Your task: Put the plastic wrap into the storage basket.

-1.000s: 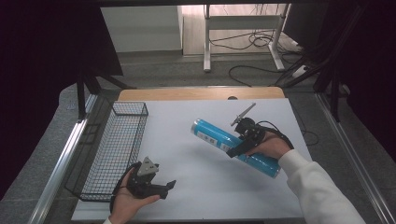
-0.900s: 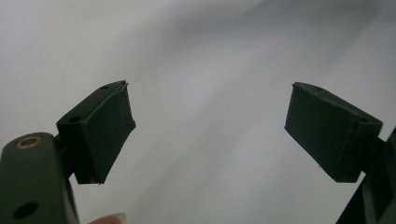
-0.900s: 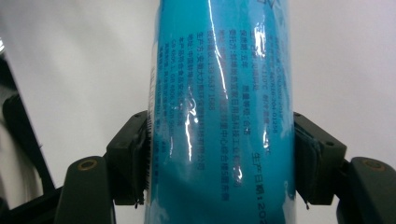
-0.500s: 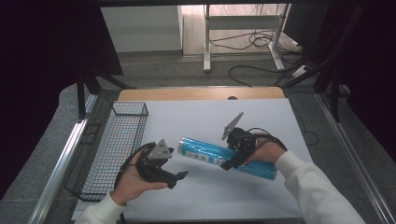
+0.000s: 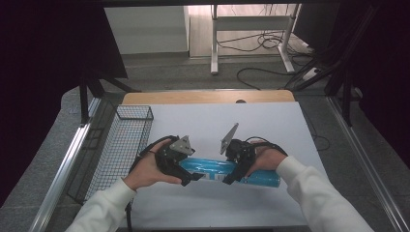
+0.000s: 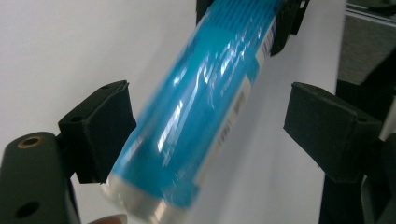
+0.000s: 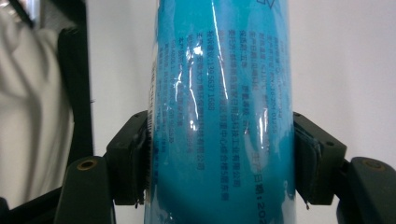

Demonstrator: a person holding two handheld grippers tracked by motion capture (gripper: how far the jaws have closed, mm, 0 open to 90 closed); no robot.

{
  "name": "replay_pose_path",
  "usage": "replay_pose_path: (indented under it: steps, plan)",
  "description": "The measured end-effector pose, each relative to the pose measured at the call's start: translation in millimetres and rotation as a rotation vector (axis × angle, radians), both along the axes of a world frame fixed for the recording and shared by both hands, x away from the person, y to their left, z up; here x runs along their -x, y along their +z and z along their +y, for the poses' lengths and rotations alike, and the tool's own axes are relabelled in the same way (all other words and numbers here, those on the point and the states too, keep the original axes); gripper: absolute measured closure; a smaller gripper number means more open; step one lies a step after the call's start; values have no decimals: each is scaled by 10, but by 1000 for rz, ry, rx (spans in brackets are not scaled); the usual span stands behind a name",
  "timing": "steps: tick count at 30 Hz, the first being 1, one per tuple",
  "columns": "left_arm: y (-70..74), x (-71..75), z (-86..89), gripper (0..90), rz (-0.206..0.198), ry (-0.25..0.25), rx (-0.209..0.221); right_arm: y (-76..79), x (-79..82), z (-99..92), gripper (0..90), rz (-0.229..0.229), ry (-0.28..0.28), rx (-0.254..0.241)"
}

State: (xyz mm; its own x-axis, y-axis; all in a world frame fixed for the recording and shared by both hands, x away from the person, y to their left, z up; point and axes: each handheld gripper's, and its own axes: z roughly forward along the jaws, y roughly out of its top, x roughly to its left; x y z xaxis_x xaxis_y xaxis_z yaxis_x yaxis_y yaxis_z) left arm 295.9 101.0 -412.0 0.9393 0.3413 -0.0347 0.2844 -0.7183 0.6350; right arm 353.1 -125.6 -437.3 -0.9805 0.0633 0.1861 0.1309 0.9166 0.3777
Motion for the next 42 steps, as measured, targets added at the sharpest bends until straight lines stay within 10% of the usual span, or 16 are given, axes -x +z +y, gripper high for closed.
replay_pose_path:
  steps: [16,27,28,31,36,40,42]
  plan:
    - [-99,-179,-167,128,171,-112,-149,88,132,238,321,-66,123,-20]
    - [-202,-132,-258,239,187,-70,-198,119,157,320,321,-97,156,-23]
    - [-247,-60,-305,249,230,-8,-116,95,176,338,321,-73,145,-29]
    - [-253,-84,-286,263,196,-66,-193,87,191,349,321,-79,146,-11]
    - [-291,-52,-278,279,231,-71,-171,63,202,364,321,-65,172,0]
    - [-295,-137,-249,267,203,-154,-299,0,220,401,322,-94,197,2]
    - [-343,-112,-265,259,228,-105,-252,-9,206,401,322,-89,198,4]
